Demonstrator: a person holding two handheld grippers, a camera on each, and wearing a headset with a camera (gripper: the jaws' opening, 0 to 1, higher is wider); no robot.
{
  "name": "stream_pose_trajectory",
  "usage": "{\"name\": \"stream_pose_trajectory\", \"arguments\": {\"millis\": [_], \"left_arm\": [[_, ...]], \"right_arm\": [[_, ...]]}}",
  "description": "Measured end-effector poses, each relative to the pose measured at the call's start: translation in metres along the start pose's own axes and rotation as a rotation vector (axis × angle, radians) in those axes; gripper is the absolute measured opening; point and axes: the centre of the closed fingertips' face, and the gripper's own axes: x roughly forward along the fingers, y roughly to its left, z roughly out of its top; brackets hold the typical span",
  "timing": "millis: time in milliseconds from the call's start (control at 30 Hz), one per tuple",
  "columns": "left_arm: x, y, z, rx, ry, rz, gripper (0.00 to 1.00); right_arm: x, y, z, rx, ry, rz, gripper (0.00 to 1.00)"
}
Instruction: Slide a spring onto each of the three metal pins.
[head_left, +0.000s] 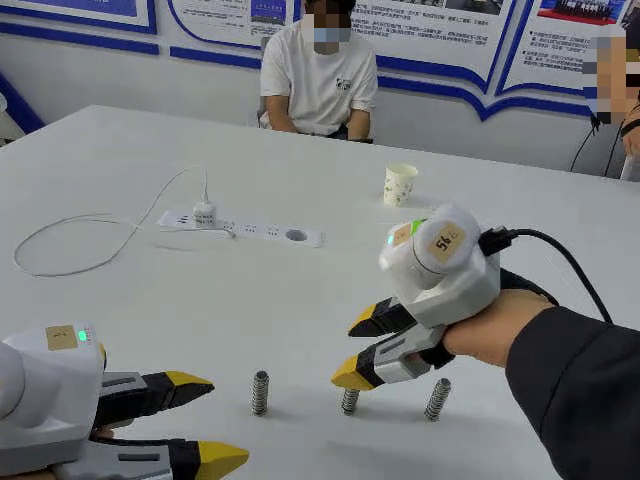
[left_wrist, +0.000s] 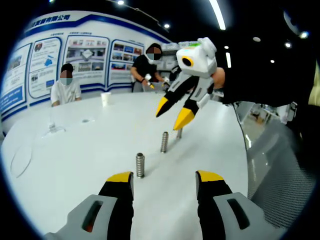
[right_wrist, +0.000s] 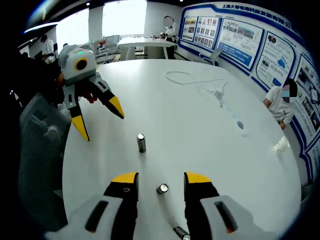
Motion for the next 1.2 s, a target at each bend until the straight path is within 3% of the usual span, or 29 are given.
{"name": "stream_pose_trajectory", "arguments": {"millis": [567,1200], "left_arm": [[0.000,-0.001,0.003,0.001,0.003,0.011,0.54],[0.001,-0.005,0.001,-0.014,0.007,0.016,0.57]], "right_arm": [[-0.044,-0.022,-0.022,0.090,-0.097,-0.117,0.43],[-0.076,-0.021,-0.061,0.163,-0.165,-0.190,0.48]]}}
